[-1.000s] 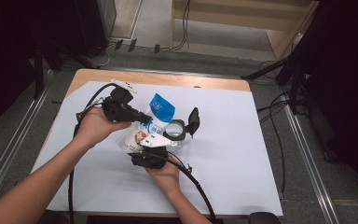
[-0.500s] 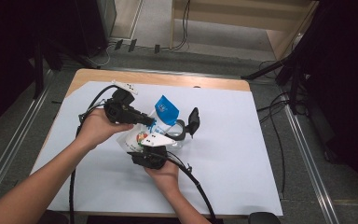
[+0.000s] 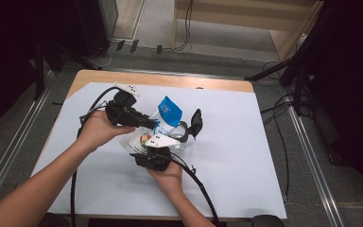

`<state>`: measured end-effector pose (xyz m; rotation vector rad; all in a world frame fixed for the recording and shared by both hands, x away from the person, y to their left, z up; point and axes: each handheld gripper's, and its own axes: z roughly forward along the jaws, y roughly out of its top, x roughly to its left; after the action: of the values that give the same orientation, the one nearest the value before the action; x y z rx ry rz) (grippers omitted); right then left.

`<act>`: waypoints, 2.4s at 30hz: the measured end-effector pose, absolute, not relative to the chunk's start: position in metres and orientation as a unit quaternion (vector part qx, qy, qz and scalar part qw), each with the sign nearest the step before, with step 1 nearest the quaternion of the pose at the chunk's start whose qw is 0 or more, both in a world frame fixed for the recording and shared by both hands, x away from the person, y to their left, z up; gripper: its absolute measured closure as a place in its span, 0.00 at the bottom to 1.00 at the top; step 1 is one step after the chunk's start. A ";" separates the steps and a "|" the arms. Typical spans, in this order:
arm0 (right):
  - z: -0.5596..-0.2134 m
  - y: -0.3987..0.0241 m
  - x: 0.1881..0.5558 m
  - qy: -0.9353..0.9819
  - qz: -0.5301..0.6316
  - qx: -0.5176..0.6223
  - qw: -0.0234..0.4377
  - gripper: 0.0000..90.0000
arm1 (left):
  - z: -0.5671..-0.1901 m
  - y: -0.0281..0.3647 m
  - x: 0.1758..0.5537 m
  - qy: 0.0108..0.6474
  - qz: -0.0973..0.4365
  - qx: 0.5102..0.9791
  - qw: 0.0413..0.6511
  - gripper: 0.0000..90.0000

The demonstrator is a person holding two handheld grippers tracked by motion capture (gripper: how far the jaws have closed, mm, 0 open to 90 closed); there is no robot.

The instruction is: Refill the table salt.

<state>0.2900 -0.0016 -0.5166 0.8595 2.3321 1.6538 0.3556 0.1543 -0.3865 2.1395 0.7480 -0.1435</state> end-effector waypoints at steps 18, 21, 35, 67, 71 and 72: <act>-0.519 -0.003 0.292 0.780 0.555 0.284 0.057 0.63 | -0.387 0.157 0.357 0.310 -0.043 0.860 0.403 1.00; -0.519 -0.003 0.292 0.780 0.553 0.288 0.052 0.63 | -0.387 0.154 0.359 0.314 -0.042 0.861 0.397 1.00; -0.514 0.000 0.297 0.774 0.556 0.301 0.028 0.62 | -0.382 0.145 0.366 0.324 -0.039 0.868 0.376 1.00; -0.510 0.002 0.305 0.748 0.579 0.324 -0.021 0.62 | -0.378 0.129 0.374 0.326 -0.047 0.875 0.356 0.99; -0.509 0.002 0.306 0.743 0.583 0.326 -0.026 0.62 | -0.378 0.129 0.375 0.328 -0.047 0.873 0.358 0.99; -0.509 0.002 0.306 0.743 0.583 0.327 -0.027 0.62 | -0.378 0.129 0.375 0.328 -0.047 0.873 0.358 0.99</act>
<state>0.3063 0.0024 -0.5087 1.0446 2.3756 1.8650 0.3749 0.1286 -0.3782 2.2530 0.8456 -0.1207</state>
